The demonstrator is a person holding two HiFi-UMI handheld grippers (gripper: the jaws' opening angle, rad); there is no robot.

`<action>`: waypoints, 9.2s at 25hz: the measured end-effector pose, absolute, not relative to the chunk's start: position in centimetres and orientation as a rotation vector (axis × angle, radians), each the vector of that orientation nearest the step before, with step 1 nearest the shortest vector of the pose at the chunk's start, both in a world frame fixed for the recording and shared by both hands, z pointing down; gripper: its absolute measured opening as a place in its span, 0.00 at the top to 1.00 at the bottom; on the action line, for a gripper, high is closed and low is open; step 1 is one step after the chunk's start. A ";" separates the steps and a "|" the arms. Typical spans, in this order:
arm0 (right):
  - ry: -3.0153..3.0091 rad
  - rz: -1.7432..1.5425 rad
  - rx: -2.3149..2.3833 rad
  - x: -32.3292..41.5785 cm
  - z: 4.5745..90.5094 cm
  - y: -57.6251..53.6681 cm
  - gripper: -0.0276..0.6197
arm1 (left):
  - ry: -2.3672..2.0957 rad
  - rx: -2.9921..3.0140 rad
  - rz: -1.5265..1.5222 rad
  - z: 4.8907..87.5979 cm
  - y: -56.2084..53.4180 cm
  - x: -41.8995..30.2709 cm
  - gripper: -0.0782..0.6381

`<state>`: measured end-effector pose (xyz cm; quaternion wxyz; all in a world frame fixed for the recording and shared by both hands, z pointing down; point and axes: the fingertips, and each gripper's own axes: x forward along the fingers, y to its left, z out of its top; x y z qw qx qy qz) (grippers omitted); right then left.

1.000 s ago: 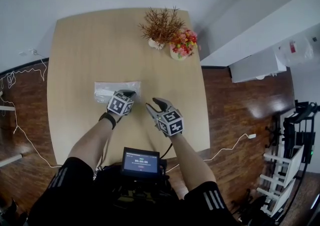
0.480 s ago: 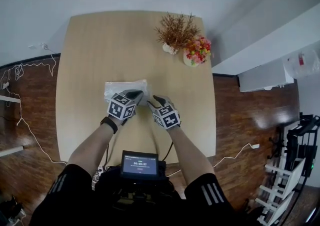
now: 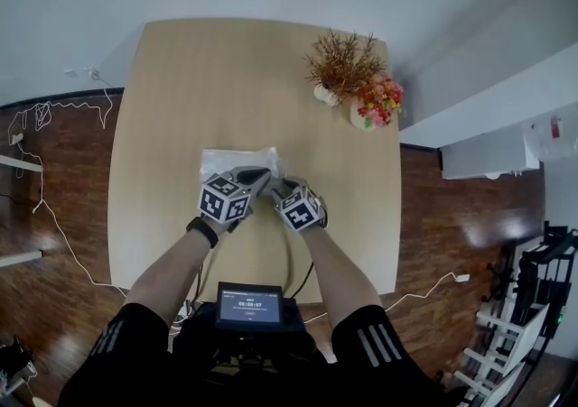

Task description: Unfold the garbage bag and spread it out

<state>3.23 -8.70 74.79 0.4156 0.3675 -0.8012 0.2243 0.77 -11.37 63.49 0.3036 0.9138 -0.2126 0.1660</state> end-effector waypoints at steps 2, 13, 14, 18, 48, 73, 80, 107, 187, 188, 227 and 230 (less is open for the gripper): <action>-2.019 0.580 0.934 3.4 75.0 -8.7 0.65 | -0.564 2.423 0.435 63.4 -11.5 0.8 0.89; -1.981 0.590 0.938 6.2 74.7 -7.9 0.65 | -0.633 2.412 0.348 60.7 -12.6 -0.2 0.89; -1.978 0.594 0.943 6.7 74.7 -7.7 0.65 | -0.643 2.409 0.333 60.2 -12.8 -0.4 0.89; -1.979 0.596 0.937 8.7 74.8 -7.0 0.65 | -0.687 2.386 0.251 58.1 -13.2 -2.0 0.89; -1.961 0.617 0.958 15.3 74.7 -4.7 0.64 | -1.109 2.148 0.660 67.1 -13.8 -28.3 0.84; -1.972 0.565 0.917 15.2 74.6 -4.3 0.64 | -1.157 2.068 1.315 72.5 -12.3 -31.3 0.49; -1.960 0.555 0.910 15.2 74.7 -4.5 0.64 | -1.246 2.076 1.227 70.3 -13.1 -33.1 0.41; -1.937 0.536 0.887 15.2 74.7 -4.4 0.64 | -1.389 2.312 1.152 61.3 -20.4 -32.9 0.40; -2.033 0.076 0.523 1.5 71.3 -10.4 0.93 | -0.679 2.980 1.640 65.0 -7.2 -17.3 0.77; -2.034 0.068 0.521 1.6 71.1 -10.2 0.93 | -0.674 2.976 1.654 64.7 -7.1 -17.4 0.73; -2.147 -0.074 0.699 4.2 64.5 -2.0 0.92 | -0.172 2.902 2.021 67.0 -1.2 -15.0 0.89; -2.151 -0.026 0.751 4.8 64.2 -1.1 0.92 | -0.170 2.935 1.986 66.9 0.1 -14.1 0.89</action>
